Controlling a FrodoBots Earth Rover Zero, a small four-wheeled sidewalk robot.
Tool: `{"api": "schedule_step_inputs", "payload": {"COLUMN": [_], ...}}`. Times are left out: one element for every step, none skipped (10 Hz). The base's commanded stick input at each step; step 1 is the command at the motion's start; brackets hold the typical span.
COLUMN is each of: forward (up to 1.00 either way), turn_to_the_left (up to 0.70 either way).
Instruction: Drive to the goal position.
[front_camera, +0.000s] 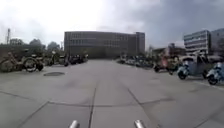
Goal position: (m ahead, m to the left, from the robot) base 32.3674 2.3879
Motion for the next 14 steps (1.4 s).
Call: {"api": "schedule_step_inputs", "payload": {"forward": [1.00,1.00,1.00,1.00,1.00,1.00,1.00,1.00,1.00,1.00,1.00,1.00,1.00,1.00], "turn_to_the_left": [0.00,0.00,0.00,0.00,0.00,0.00,0.00,0.00,-0.01,-0.10,-0.35,-0.40,-0.40,-0.40]}}
